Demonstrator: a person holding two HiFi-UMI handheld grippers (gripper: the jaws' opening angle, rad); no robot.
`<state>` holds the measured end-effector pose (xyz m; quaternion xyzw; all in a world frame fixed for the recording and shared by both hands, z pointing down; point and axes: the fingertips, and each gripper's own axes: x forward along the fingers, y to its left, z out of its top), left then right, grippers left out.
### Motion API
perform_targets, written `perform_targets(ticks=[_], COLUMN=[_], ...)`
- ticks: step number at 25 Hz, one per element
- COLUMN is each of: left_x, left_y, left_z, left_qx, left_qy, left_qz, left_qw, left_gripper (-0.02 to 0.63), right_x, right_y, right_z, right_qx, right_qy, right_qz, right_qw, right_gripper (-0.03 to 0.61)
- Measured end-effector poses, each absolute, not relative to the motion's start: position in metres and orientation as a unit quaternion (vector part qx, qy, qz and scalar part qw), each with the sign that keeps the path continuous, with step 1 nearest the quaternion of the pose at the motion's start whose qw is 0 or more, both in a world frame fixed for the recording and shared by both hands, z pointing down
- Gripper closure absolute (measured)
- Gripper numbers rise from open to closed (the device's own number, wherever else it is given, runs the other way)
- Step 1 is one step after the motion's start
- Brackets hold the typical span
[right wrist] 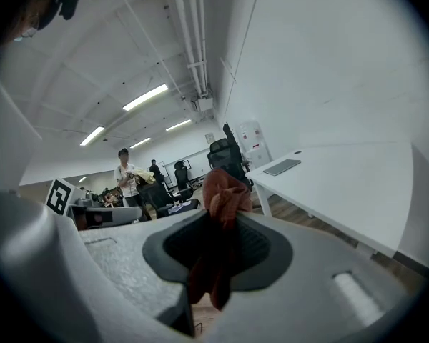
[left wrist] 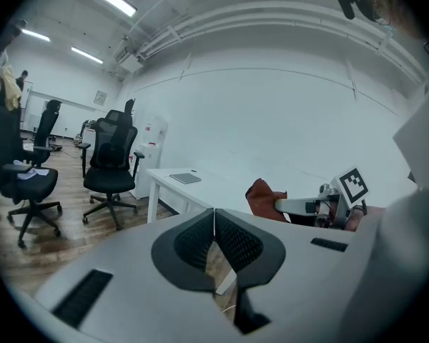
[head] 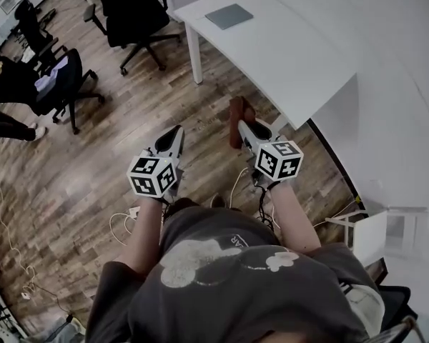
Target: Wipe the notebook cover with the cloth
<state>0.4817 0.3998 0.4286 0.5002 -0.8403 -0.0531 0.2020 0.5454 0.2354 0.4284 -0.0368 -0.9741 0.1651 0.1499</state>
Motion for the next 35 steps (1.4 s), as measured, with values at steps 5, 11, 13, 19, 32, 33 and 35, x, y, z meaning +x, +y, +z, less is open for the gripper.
perform_targets(ticks=[5, 11, 13, 19, 32, 33, 35], left_x=[0.485, 0.474, 0.466, 0.435, 0.303, 0.293, 0.273], left_y=[0.419, 0.425, 0.421, 0.387, 0.348, 0.344, 0.337], left_z=[0.431, 0.433, 0.436, 0.441, 0.444, 0.442, 0.438], left_qx=[0.486, 0.487, 0.491, 0.518, 0.556, 0.561, 0.569], left_qy=[-0.848, -0.846, -0.842, -0.824, -0.796, -0.793, -0.788], left_qz=[-0.058, -0.074, -0.079, -0.082, -0.069, -0.066, -0.064], left_qw=[0.205, 0.206, 0.208, 0.216, 0.231, 0.229, 0.226], left_gripper=[0.617, 0.617, 0.617, 0.617, 0.617, 0.617, 0.617], right_x=[0.544, 0.540, 0.539, 0.526, 0.392, 0.381, 0.360], right_y=[0.245, 0.254, 0.252, 0.219, 0.192, 0.189, 0.183], right_z=[0.431, 0.436, 0.437, 0.443, 0.453, 0.451, 0.447], right_qx=[-0.042, -0.039, -0.032, 0.009, 0.040, 0.043, 0.050], right_qy=[-0.972, -0.971, -0.971, -0.969, -0.964, -0.964, -0.965], right_qz=[0.177, 0.175, 0.172, 0.175, 0.188, 0.187, 0.186], right_qw=[0.148, 0.157, 0.163, 0.173, 0.183, 0.182, 0.179], right_gripper=[0.492, 0.491, 0.491, 0.491, 0.490, 0.491, 0.491])
